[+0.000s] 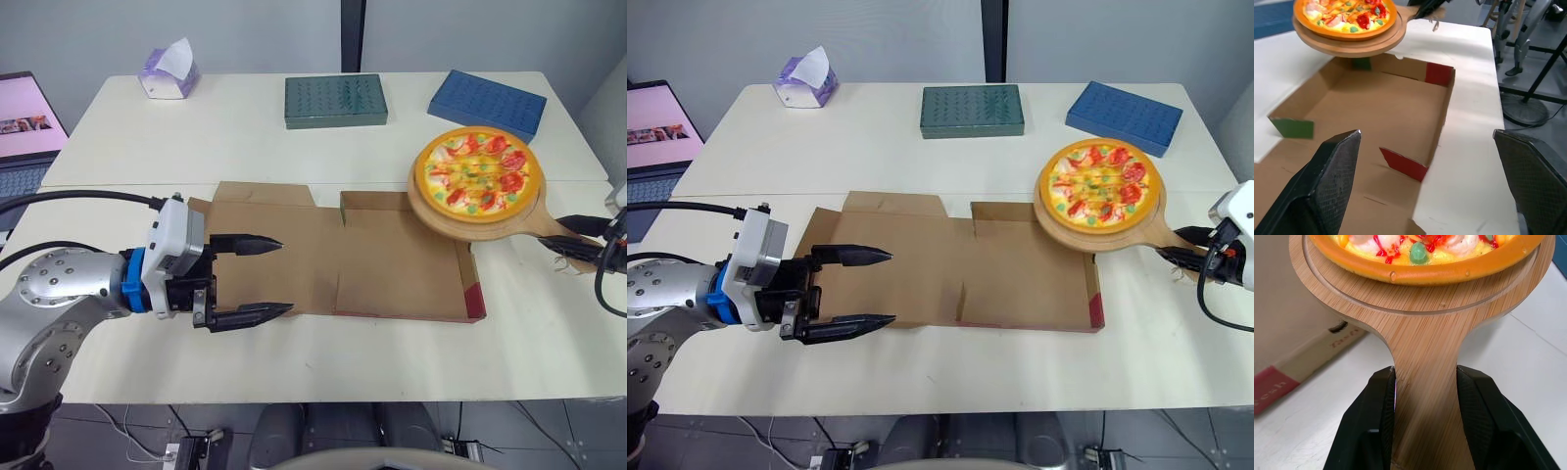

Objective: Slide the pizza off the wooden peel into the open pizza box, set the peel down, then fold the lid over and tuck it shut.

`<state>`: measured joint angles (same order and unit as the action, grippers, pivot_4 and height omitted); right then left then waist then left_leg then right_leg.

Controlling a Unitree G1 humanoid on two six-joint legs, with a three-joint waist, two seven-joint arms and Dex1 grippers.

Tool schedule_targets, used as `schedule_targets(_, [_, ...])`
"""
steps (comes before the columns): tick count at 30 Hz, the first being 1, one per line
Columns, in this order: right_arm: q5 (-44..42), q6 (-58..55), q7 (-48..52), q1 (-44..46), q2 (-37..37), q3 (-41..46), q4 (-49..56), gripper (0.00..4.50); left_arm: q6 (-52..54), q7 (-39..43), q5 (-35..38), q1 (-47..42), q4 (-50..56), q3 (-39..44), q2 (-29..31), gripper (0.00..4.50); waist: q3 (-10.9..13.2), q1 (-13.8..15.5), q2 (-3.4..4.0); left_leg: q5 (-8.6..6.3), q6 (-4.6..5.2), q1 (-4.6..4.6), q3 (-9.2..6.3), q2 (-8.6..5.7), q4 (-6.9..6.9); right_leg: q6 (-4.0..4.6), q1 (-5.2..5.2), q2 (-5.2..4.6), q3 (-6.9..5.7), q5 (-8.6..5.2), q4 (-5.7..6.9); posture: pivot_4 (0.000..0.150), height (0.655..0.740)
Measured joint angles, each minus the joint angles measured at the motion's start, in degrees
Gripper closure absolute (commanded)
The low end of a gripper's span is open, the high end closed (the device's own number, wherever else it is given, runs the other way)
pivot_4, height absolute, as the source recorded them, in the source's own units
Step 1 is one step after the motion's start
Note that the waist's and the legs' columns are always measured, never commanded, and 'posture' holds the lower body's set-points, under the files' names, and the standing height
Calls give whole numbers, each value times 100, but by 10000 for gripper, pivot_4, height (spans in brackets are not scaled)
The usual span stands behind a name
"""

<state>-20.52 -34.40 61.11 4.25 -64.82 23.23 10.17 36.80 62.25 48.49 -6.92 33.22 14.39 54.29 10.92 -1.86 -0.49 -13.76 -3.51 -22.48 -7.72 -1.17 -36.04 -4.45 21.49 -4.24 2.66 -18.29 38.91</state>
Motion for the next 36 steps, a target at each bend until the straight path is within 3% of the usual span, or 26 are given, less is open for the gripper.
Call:
schedule_targets(16, [1136,1640,101,188,-258,-772,277,29135,-25,43,-10,4,30,1,0,0,1,-4,0,0,0,-1,0,0,0,0,2,0,0,0,-2,1500,7400])
schedule_targets(30, [1472,2189,136,431,-425,-748,-27,29135,-113,77,-60,-56,29,-61,-2,0,1,-4,-1,0,0,-1,0,0,0,0,1,-1,0,0,-1,1500,7400])
schedule_targets(36, [1395,2170,269,567,-543,-336,-156,29135,-139,86,-122,-119,15,-129,-19,0,1,-3,0,0,0,-1,0,1,0,1,0,-1,-1,0,-1,1500,7400])
